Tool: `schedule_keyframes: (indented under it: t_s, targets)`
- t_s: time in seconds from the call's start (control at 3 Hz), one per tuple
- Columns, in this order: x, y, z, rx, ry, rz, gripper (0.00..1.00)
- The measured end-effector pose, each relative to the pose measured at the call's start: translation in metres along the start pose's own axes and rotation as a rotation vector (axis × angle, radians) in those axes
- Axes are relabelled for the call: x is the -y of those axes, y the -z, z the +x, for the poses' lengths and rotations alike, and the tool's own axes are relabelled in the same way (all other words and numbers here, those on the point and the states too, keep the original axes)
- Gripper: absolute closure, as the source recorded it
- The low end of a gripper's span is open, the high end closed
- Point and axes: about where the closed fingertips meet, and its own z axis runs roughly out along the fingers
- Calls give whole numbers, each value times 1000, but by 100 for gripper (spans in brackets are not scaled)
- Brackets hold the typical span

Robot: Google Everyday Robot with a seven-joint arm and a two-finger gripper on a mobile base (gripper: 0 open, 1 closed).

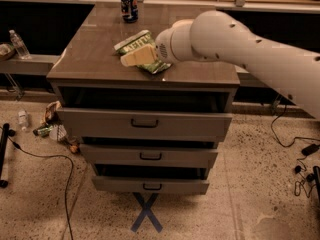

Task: Move green jalapeno chip bag near pepsi can

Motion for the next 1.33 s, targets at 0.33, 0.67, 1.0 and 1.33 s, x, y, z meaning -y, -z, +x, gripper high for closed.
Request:
schedule_keyframes:
  t_s: [0.33, 0.67, 1.0, 1.33]
  targets:
    - [4, -18, -6, 50, -11, 1, 0]
    - [16, -38, -4, 71, -19, -6, 0]
    - [27, -55, 5, 60, -15, -13, 18]
    - [29, -72, 14, 59, -3, -58, 50]
